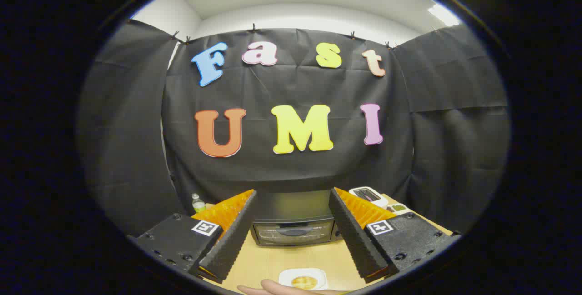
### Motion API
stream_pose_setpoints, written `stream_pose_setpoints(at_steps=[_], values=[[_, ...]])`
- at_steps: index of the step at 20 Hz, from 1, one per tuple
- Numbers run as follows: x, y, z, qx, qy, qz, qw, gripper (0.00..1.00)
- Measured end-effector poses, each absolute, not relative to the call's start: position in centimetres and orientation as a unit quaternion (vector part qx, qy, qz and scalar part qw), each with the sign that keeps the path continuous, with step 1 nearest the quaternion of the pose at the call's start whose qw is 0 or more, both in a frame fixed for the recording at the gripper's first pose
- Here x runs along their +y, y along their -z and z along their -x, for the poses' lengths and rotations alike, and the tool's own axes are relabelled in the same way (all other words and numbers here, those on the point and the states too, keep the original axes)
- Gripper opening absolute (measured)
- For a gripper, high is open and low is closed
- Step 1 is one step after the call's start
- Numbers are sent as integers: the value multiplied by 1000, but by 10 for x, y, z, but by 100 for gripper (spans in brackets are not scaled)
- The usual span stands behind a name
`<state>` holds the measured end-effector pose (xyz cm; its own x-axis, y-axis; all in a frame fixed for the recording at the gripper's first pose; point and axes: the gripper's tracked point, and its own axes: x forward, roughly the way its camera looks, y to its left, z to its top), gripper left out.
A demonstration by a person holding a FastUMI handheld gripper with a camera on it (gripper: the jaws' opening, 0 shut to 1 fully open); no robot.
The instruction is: Open the toaster oven, put the food inside, and close the toaster oven door.
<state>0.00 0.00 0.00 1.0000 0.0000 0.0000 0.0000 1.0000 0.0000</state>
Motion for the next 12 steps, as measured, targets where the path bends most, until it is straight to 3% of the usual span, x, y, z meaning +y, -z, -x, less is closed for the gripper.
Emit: stream_pose_setpoints(at_steps=[12], values=[[-45, -5, 0, -34, 38, -5, 999, 100]])
